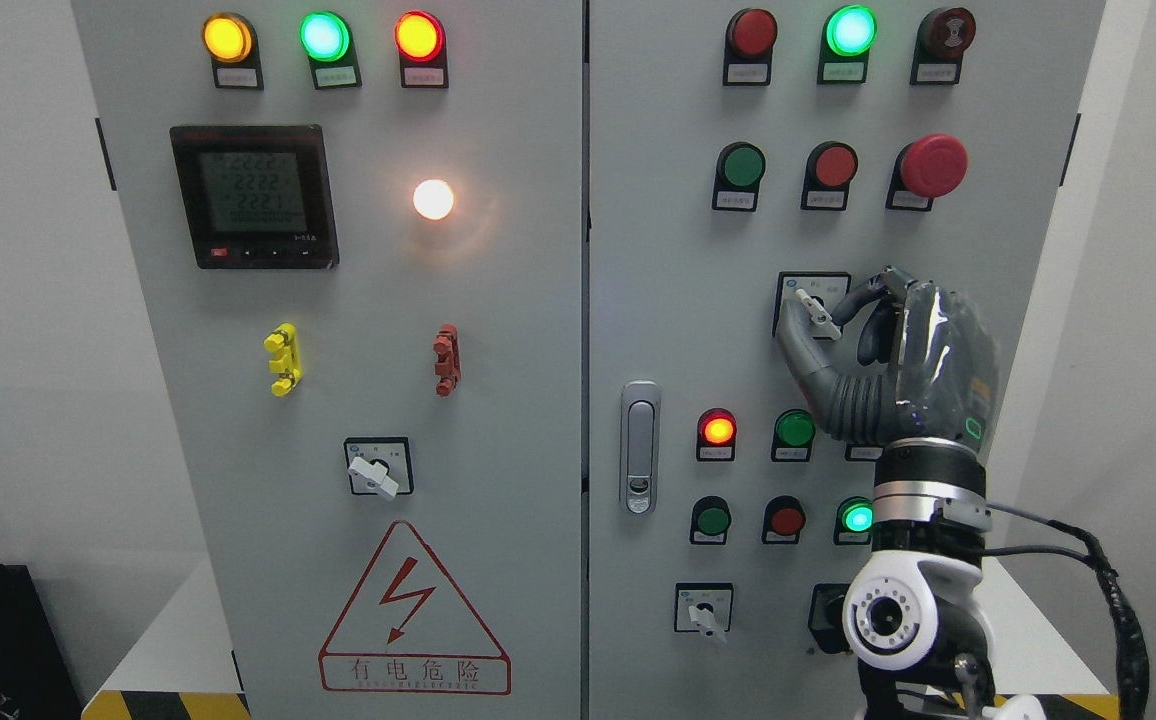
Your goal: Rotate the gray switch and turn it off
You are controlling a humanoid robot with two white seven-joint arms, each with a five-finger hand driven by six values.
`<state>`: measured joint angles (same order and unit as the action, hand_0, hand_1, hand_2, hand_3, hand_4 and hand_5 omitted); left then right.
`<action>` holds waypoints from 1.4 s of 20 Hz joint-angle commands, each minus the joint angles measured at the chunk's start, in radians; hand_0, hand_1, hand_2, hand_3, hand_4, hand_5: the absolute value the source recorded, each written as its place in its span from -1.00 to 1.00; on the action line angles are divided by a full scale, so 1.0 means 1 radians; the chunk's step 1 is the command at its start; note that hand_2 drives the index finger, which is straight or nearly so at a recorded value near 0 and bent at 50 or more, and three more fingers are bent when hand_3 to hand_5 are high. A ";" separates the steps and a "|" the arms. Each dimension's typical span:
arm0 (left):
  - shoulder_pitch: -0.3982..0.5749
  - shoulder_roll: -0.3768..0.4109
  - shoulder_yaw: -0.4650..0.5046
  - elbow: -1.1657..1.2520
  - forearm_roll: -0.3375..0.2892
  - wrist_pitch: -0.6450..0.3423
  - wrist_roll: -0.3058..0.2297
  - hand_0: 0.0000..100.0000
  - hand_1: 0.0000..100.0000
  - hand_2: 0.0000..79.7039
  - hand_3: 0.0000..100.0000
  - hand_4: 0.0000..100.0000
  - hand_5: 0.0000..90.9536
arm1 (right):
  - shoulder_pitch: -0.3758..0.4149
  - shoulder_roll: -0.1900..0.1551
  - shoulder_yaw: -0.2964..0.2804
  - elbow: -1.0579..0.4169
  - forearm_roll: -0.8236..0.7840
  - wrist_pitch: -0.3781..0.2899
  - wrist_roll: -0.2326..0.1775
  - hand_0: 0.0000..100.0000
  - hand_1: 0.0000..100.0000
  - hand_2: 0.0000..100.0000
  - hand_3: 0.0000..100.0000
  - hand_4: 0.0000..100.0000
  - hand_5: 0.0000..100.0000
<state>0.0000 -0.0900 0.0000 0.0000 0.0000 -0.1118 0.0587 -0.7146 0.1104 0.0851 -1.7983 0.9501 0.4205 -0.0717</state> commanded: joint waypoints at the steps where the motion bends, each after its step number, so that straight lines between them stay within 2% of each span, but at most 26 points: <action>1: -0.009 0.000 0.008 -0.025 0.020 0.000 0.000 -0.76 -0.22 -1.00 -1.00 -1.00 -1.00 | 0.000 0.000 0.001 0.002 -0.001 0.000 0.000 -0.25 -0.02 0.36 1.00 0.96 1.00; 19: -0.009 0.000 0.008 -0.025 0.020 0.000 0.000 -0.76 -0.22 -1.00 -1.00 -1.00 -1.00 | -0.003 0.002 0.001 0.002 -0.001 0.000 -0.002 -0.14 -0.12 0.42 1.00 0.97 1.00; 28: -0.009 0.001 0.008 -0.025 0.020 0.000 0.000 -0.76 -0.22 -1.00 -1.00 -1.00 -1.00 | -0.005 0.002 0.002 0.002 -0.001 0.000 0.000 -0.11 -0.10 0.44 1.00 0.99 1.00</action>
<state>0.0000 -0.0900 0.0000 0.0000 0.0000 -0.1118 0.0589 -0.7191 0.1118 0.0872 -1.7966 0.9495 0.4216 -0.0717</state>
